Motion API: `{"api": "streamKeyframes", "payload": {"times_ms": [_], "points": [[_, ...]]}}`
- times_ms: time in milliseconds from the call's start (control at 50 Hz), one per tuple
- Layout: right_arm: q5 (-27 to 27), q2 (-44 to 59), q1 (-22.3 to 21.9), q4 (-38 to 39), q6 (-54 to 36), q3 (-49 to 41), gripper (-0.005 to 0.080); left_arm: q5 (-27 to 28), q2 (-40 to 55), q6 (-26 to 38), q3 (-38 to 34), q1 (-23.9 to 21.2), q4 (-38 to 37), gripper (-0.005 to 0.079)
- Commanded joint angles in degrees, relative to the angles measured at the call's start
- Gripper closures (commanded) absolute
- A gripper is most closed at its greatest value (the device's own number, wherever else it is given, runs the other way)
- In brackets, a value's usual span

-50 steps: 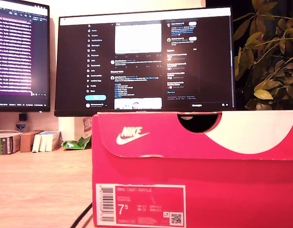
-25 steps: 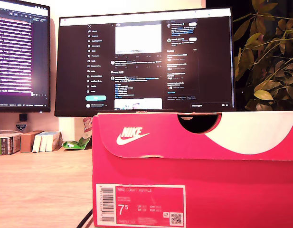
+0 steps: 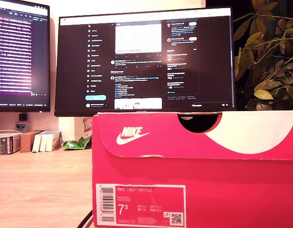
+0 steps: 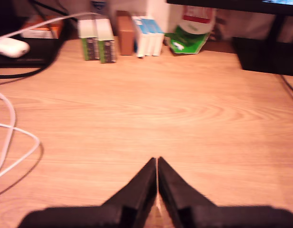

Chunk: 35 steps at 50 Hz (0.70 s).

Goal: Close the red shoebox by pushing the lid with your left arm and holding the box in place with your right arm

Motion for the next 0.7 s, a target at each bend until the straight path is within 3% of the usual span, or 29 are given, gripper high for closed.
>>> {"api": "streamKeyframes", "payload": {"times_ms": [0,680], "points": [[0.2,-0.2,0.2,0.2,0.2,-1.3,0.0764,0.2,-0.5,-0.3,-1.7,-0.1,0.3,0.0761],[-0.2,-0.2,0.2,0.6,1.9,-1.3,0.0764,0.7,-0.5,-0.5,-1.7,-0.2,0.3,0.0761]]}}
